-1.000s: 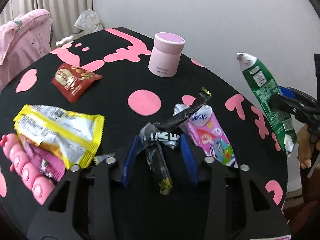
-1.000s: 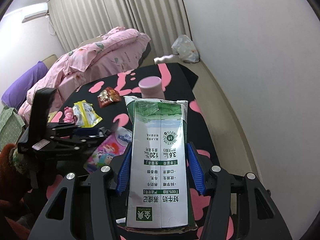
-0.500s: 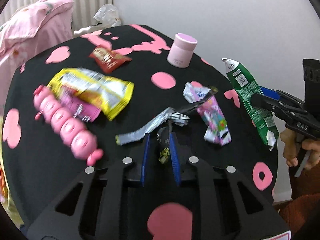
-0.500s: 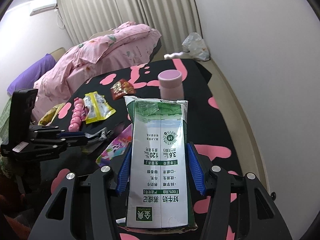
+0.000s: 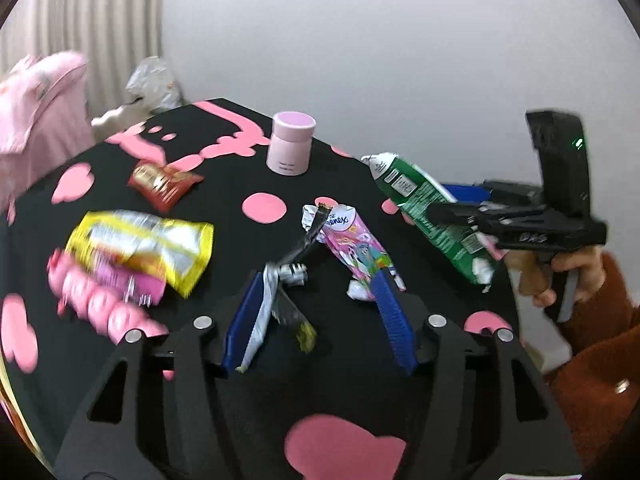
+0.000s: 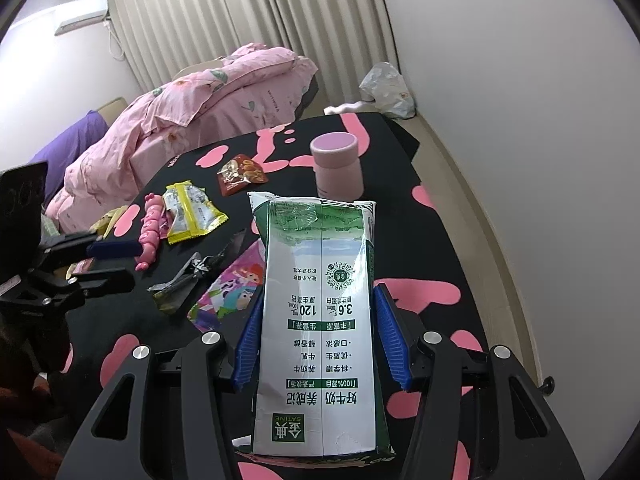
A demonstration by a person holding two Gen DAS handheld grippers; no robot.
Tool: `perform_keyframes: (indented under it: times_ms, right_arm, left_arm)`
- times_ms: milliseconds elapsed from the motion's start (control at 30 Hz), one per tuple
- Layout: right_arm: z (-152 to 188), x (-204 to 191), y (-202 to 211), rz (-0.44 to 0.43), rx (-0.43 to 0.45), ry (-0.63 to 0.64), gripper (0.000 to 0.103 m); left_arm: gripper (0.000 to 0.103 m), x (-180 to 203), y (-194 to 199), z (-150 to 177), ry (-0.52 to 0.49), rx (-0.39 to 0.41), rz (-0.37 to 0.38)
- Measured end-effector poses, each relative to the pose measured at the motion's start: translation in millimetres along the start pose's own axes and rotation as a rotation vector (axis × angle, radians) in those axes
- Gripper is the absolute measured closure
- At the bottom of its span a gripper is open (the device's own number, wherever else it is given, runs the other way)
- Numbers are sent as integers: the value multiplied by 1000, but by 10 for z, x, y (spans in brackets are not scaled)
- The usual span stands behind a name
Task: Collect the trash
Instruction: 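Carry the black-silver packet and milk carton over the yellow trash bag with both grippers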
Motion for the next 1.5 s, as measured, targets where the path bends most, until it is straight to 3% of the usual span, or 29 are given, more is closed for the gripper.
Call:
perform_keyframes:
  times_ms: [100,233,267,433,700,900,1300,1500]
  right_arm:
    - [13,22,24,1,4,-3,53]
    - [23,17,33,25,3,11,53]
    - [24,-1,30,35,0,27,53]
    - [15,-101,13,29,-5,71,53]
    - [-75,-312,-21,-5,-3,122,53]
    - [-246,-663,-146,-69,-4,188,53]
    - [-588,-2142,-663,-200,-42,500,53]
    - [-744,-2711,-985,-277,-65,560,53]
  left_arm:
    - [48,-82,-265,-54,-4,-59,-37]
    - [54,-173,-588,-17,84,-178,-24]
    - [60,-176,-628,6,94,-192,-30]
    - [65,-192,-568,74,153,-197,-65]
    - [65,-340,118,229,272,-71,-104]
    - [65,-793,564,408,373,-9,-241]
    - [65,-1842,1534,1074,635,122,-450]
    - [65,-2422,1900,1454,792,184,-574]
Point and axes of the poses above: each gripper's, at about its wrist camera, not at the fingertips, and y roughly against the way its jaws point, x to its right, z to its underside, the point moved 6 cm from there along -y, roughly the way its jaws point, and after that the axes turned 12 degrees about -z, right-handed, at the moved point
